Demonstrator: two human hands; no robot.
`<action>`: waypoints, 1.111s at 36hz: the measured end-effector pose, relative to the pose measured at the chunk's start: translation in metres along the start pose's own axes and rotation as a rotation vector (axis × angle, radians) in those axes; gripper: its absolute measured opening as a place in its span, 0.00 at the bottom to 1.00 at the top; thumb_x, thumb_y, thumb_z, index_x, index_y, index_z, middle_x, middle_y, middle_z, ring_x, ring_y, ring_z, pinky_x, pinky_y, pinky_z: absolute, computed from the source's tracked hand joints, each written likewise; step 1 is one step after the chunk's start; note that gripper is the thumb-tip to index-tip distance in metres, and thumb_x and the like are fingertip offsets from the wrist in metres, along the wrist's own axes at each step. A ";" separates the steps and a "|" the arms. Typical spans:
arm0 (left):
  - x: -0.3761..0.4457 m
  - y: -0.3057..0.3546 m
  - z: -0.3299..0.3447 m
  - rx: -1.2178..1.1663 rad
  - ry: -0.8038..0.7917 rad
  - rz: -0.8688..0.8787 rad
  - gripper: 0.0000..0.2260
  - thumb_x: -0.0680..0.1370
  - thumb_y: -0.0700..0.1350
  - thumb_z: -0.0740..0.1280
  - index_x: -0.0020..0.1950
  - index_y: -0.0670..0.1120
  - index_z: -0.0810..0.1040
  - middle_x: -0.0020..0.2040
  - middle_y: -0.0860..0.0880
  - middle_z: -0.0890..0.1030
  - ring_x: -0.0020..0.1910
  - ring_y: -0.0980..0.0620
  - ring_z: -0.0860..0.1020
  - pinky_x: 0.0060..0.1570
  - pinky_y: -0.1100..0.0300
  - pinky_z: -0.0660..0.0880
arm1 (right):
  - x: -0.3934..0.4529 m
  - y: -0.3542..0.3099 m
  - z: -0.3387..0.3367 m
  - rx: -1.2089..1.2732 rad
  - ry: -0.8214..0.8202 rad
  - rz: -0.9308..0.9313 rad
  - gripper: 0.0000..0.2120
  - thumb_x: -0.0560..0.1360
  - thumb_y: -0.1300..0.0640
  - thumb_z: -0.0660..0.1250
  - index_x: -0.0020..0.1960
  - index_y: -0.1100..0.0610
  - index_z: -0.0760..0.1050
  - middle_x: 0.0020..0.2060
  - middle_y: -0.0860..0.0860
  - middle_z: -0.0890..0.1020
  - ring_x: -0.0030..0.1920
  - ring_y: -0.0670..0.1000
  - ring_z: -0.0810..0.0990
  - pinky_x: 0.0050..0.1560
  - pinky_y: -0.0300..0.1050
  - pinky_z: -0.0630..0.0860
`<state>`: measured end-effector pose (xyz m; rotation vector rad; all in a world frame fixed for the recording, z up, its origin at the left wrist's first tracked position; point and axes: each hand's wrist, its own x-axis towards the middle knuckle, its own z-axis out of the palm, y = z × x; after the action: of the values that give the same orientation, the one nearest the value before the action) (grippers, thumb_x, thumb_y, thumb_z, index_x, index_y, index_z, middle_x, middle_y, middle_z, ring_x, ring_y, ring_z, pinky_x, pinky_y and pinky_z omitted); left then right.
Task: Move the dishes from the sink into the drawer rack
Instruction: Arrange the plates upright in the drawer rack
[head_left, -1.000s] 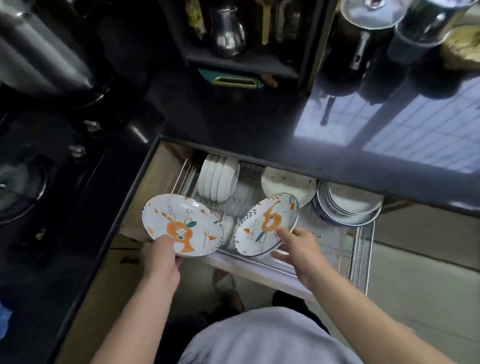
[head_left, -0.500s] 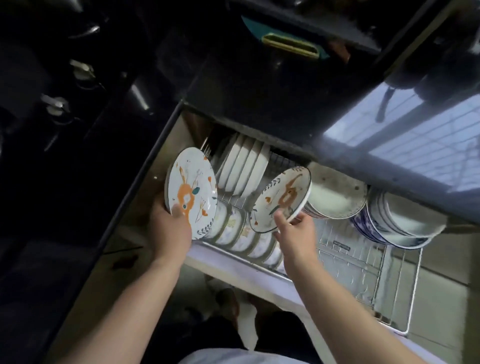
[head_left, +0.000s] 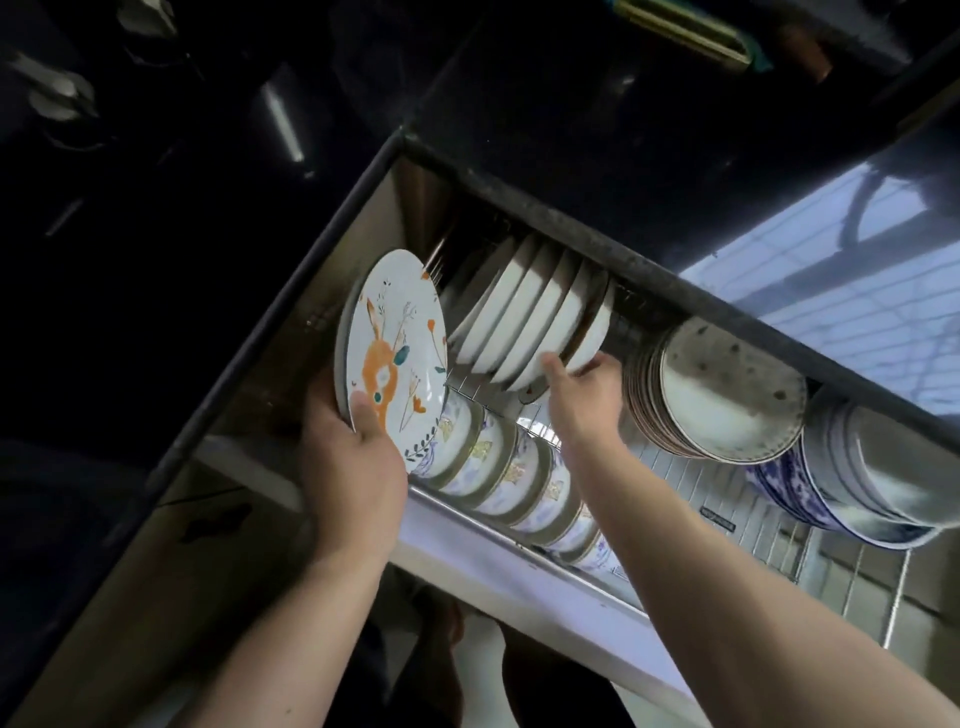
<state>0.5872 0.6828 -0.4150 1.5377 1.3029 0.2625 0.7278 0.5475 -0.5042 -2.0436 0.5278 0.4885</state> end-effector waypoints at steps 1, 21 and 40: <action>-0.001 -0.001 0.000 0.007 0.000 0.012 0.15 0.86 0.44 0.58 0.73 0.46 0.71 0.65 0.47 0.79 0.63 0.47 0.79 0.51 0.55 0.79 | 0.002 -0.001 0.003 0.000 -0.004 -0.001 0.19 0.76 0.48 0.73 0.58 0.55 0.70 0.46 0.52 0.79 0.46 0.53 0.79 0.51 0.54 0.78; 0.001 -0.006 -0.004 -0.067 -0.108 0.005 0.08 0.86 0.45 0.62 0.63 0.55 0.73 0.52 0.57 0.79 0.48 0.60 0.80 0.45 0.60 0.80 | 0.006 0.012 -0.019 -0.001 -0.283 0.029 0.52 0.55 0.27 0.78 0.73 0.47 0.69 0.63 0.46 0.81 0.64 0.50 0.80 0.68 0.58 0.75; 0.007 -0.013 0.001 -0.102 -0.370 -0.154 0.05 0.82 0.42 0.68 0.55 0.49 0.83 0.48 0.53 0.88 0.49 0.51 0.86 0.53 0.49 0.81 | -0.070 0.021 -0.075 0.628 -0.555 0.440 0.30 0.82 0.35 0.54 0.69 0.56 0.77 0.65 0.62 0.81 0.67 0.70 0.76 0.66 0.78 0.68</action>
<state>0.5831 0.6859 -0.4285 1.3166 1.0880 -0.0531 0.6679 0.4846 -0.4455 -1.1230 0.6796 0.9730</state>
